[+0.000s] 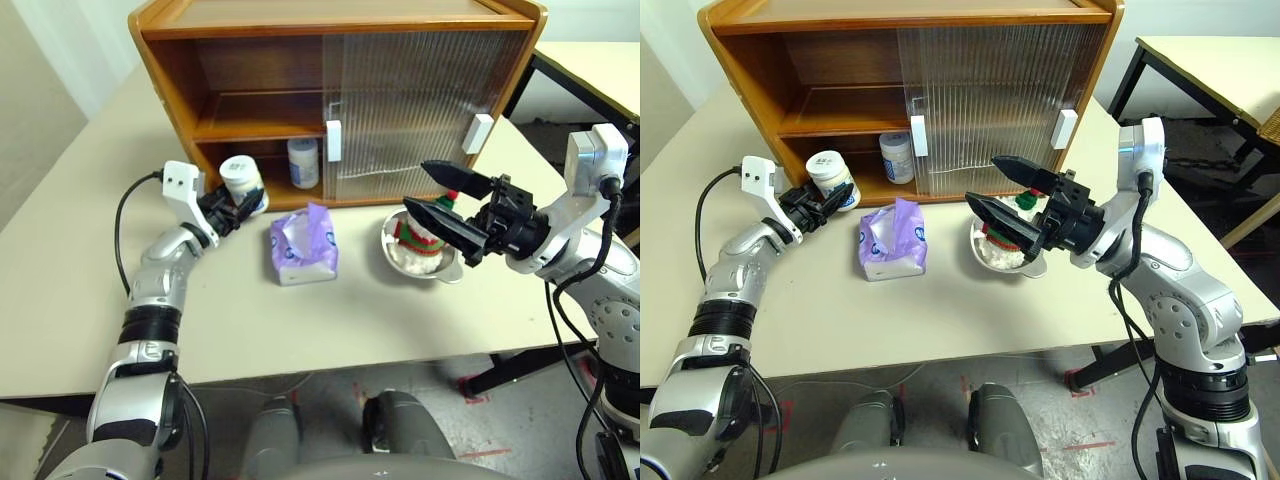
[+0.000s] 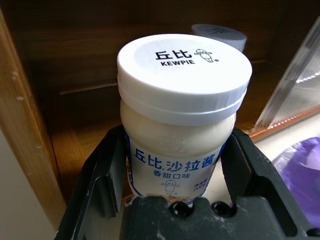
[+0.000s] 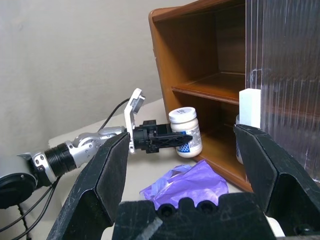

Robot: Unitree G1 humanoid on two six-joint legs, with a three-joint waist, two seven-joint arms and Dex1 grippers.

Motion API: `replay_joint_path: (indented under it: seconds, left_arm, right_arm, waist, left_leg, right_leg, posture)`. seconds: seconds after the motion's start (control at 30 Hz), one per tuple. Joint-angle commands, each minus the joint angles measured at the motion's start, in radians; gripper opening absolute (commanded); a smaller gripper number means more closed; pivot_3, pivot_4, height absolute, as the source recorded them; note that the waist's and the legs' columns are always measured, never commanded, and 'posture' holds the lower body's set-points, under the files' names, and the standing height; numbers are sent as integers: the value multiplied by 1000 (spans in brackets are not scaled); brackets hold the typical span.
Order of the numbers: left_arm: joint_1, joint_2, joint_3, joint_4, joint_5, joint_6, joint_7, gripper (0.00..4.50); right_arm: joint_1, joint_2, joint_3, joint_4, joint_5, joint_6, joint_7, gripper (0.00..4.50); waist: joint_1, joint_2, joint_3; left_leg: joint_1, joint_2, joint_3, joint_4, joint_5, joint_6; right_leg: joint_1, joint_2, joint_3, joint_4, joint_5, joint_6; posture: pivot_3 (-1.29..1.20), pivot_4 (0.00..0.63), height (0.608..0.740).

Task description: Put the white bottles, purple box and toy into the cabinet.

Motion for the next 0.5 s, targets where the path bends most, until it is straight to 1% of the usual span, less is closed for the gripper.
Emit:
replay_joint_path:
  seconds: [0.03, 0.23, 0.37, 0.5]
  left_arm:
    - [-23, -10, 4, 20, 28, -45, 30, 3063]
    - [-45, -34, 6, 56, 48, -67, 74, 3063]
    - [-73, -43, -3, 109, 92, -112, 128, 3063]
    - [-104, -60, 1, 151, 104, -130, 164, 3063]
  right_arm:
    - [16, -3, -17, -24, 0, -15, -3, 4500]
    - [24, -4, -19, -29, 1, -19, -8, 4500]
    - [27, -3, -20, -32, 1, -20, -11, 4500]
    - [29, -4, -22, -34, 3, -20, -14, 4500]
  waist:
    - [-1, 0, 0]
    - [-1, -1, 0]
    - [-1, -2, -1]
    - [-2, -3, 0]
  left_leg:
    - [0, 0, 0, 0, 0, 0]
    - [0, 0, 0, 0, 0, 0]
    - [0, 0, 0, 0, 0, 0]
    - [0, 0, 0, 0, 0, 0]
  right_leg:
    - [0, 0, 0, 0, 0, 0]
    - [0, 0, 0, 0, 0, 0]
    - [0, 0, 0, 0, 0, 0]
    - [0, 0, 0, 0, 0, 0]
  posture:
    - [-96, 0, 740]
    - [-101, 0, 740]
    - [-105, 0, 740]
    - [-107, 0, 740]
